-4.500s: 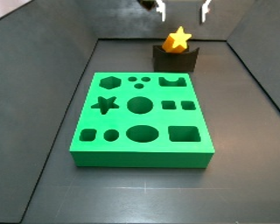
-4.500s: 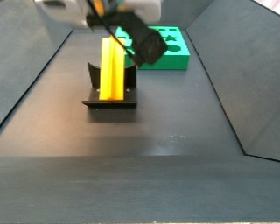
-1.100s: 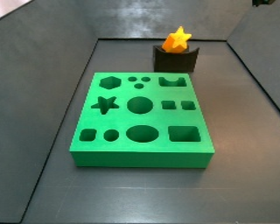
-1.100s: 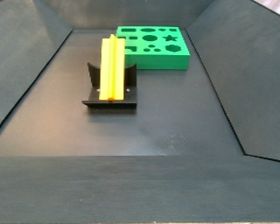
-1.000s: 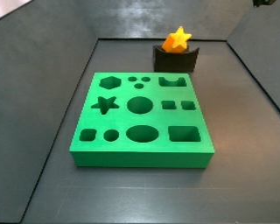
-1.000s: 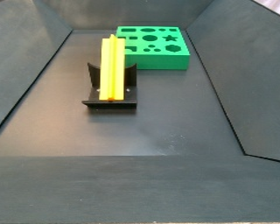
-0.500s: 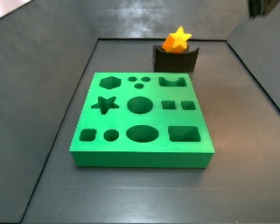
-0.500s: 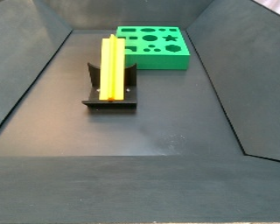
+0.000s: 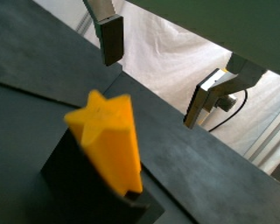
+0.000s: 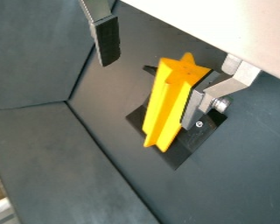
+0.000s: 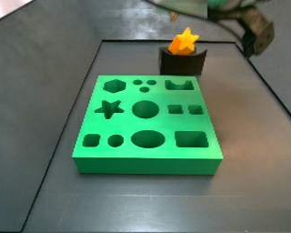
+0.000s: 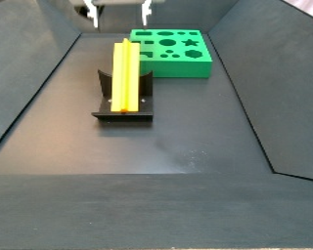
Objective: Pick up the star object. Move up. Place the star object on the fixture. Regrasp the star object. Move to above the board. Insert the star object.
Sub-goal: Regrasp the star object.
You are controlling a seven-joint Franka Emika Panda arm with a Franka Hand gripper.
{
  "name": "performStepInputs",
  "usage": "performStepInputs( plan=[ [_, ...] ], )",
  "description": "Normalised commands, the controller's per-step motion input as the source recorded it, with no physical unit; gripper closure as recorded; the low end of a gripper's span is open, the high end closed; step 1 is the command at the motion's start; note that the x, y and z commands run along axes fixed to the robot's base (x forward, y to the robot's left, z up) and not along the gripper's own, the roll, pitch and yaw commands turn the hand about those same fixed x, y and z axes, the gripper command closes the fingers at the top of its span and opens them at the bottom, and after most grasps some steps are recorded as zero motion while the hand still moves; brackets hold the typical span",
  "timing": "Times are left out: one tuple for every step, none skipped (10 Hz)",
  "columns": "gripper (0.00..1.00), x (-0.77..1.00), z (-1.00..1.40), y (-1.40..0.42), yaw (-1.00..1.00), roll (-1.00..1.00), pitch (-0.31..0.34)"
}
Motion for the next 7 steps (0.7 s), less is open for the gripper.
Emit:
performStepInputs(
  plan=[
    [0.0, 0.06, -1.0, 0.03, -0.07, 0.05, -0.09],
    [0.0, 0.06, -0.93, 0.02, -0.07, 0.05, -0.071],
    [0.0, 0.05, -0.71, 0.01, -0.07, 0.05, -0.044],
    [0.0, 0.05, -0.54, 0.01, -0.06, 0.05, -0.029],
    [0.0, 0.05, -0.38, 0.0, -0.05, 0.05, -0.008],
    [0.0, 0.06, -0.23, 0.0, -0.04, 0.05, 0.003],
    [1.0, 0.0, 0.0, 0.0, 0.0, 0.0, 0.0]
  ],
)
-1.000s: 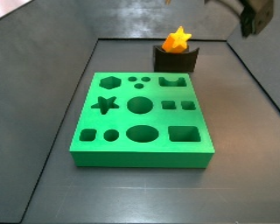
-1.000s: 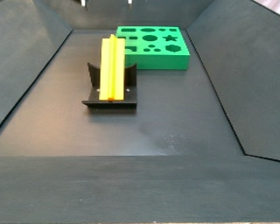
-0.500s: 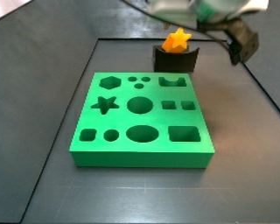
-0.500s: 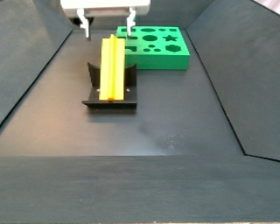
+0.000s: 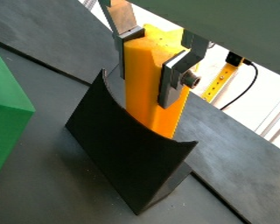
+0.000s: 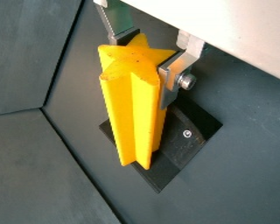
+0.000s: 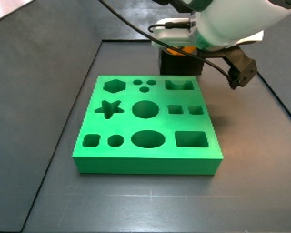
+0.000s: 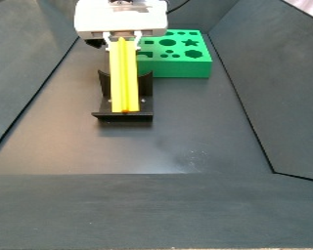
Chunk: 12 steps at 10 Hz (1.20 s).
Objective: Pick up the star object. Move up. Place the star object on the fixture. Regrasp the star object. Move to above the board. Insert the star object.
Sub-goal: Move to above the board.
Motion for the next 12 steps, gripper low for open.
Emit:
performStepInputs(
  plan=[
    [1.0, -0.33, 1.0, -0.26, 0.04, -0.15, 0.13],
    [1.0, -0.33, 1.0, -0.26, 0.04, -0.15, 0.126],
    [1.0, -0.31, 1.0, -0.23, 0.06, -0.14, 0.074],
    [1.0, -0.3, 1.0, -0.21, 0.08, -0.13, 0.055],
    [1.0, -0.28, 1.0, -0.2, 0.07, -0.1, 0.039],
    [1.0, -0.26, 1.0, -0.19, 0.06, -0.06, 0.026],
    [1.0, -0.25, 1.0, -0.18, 0.05, -0.05, 0.015],
    [1.0, -0.24, 1.0, -0.16, 0.04, -0.05, 0.005],
    [1.0, -0.23, 1.0, -0.15, 0.03, -0.05, -0.003],
    [1.0, -0.21, 1.0, -0.13, 0.02, -0.05, -0.007],
    [1.0, -0.21, 1.0, -0.12, 0.01, -0.05, -0.005],
    [1.0, -0.19, 1.0, -0.1, 0.0, -0.06, 0.003]
  ],
)
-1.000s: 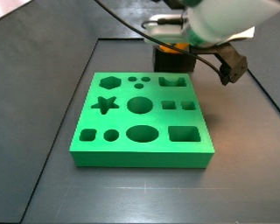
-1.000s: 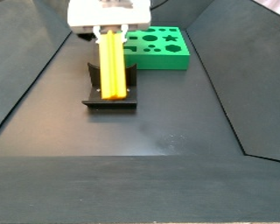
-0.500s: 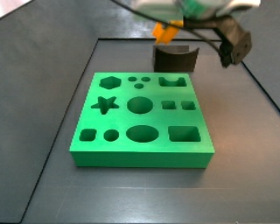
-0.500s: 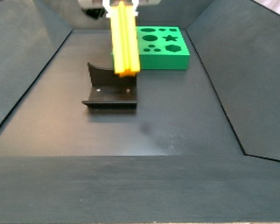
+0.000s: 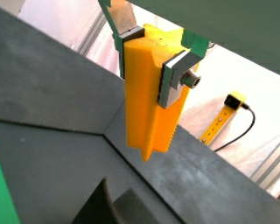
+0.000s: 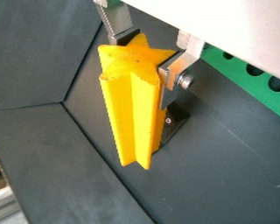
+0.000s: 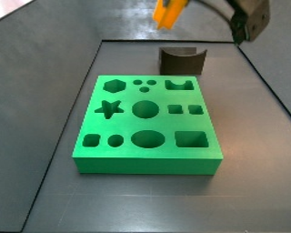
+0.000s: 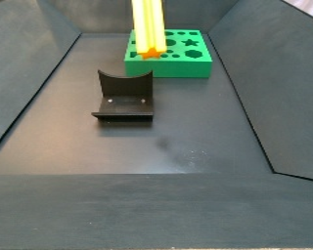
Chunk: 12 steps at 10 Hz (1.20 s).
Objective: Pick up the star object. Move up. Place the star object on the fixture. Regrasp the star object. Move to above the board. Insert the star object.
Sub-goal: Move to above the board.
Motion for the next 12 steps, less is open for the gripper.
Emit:
performStepInputs(
  plan=[
    [1.0, -0.18, 1.0, -0.09, 0.0, -0.06, 0.009],
    [1.0, -0.16, 1.0, -0.07, -0.01, -0.05, 0.017],
    [1.0, -0.15, 1.0, -0.06, 0.0, -0.06, 0.026],
    [1.0, -0.12, 0.87, -0.04, 0.0, -0.06, 0.03],
    [1.0, -0.08, 0.64, -0.02, 0.0, -0.06, 0.036],
    [1.0, -0.05, 0.41, -0.01, 0.01, -0.05, 0.048],
    [1.0, -0.04, 0.3, -0.01, 0.01, -0.05, 0.056],
    [1.0, -0.37, 0.28, -1.0, -0.12, -1.0, -0.037],
    [1.0, -0.36, 0.26, -1.0, -0.12, -1.0, -0.043],
    [1.0, -0.4, 0.3, -1.0, -0.12, -1.0, -0.047],
    [1.0, -0.43, 0.27, -0.96, -0.13, -1.0, -0.04],
    [1.0, -0.33, 0.19, -0.67, -0.13, -1.0, -0.039]
  ],
)
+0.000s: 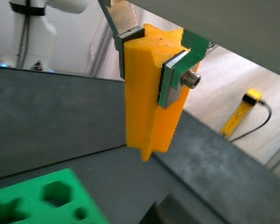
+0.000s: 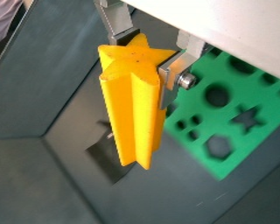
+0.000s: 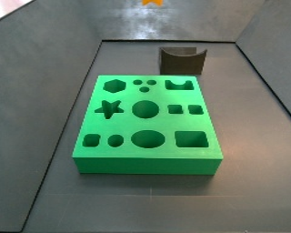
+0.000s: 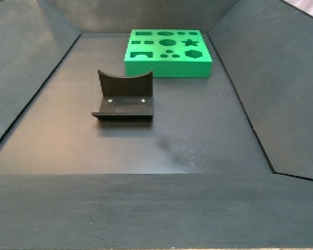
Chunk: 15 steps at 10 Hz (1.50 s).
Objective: Pick up the star object. Move up. Place the star object on the fixture. Regrasp the star object. Move to above the board. Insert the star object.
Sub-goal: Move to above the board, then insert the star object.
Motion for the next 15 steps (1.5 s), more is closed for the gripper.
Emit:
performStepInputs(
  plan=[
    [1.0, -0.19, 0.09, -0.3, -0.13, -1.0, -0.029],
    [1.0, -0.12, 0.05, -0.14, -0.13, -1.0, -0.025],
    [1.0, -0.11, 0.04, -0.07, -0.13, -1.0, -0.027],
    [1.0, -0.1, 0.02, -0.01, -0.13, -1.0, -0.033],
    [1.0, -0.08, 0.01, 0.03, -0.12, -1.0, -0.036],
    [1.0, -0.07, 0.01, 0.03, -0.12, -1.0, -0.04],
    [1.0, -0.07, 0.0, 0.03, -0.1, -0.91, -0.046],
    [1.0, -0.06, 0.0, 0.03, -0.07, -0.69, -0.042],
    [1.0, -0.05, 0.0, 0.03, -0.04, -0.48, -0.037],
    [1.0, -0.04, 0.0, 0.02, -0.02, -0.28, -0.034],
    [1.0, 0.0, 0.0, 0.0, -0.01, 0.0, 0.0],
    [1.0, 0.04, -0.07, -0.12, -0.63, -0.05, 0.0],
    [1.0, 0.0, -0.17, -0.02, -1.0, -0.07, -0.017],
    [1.0, 0.0, -0.22, -0.01, -1.0, -0.06, -0.049],
    [1.0, 0.0, -0.22, -0.01, -1.0, -0.06, -0.049]
  ],
)
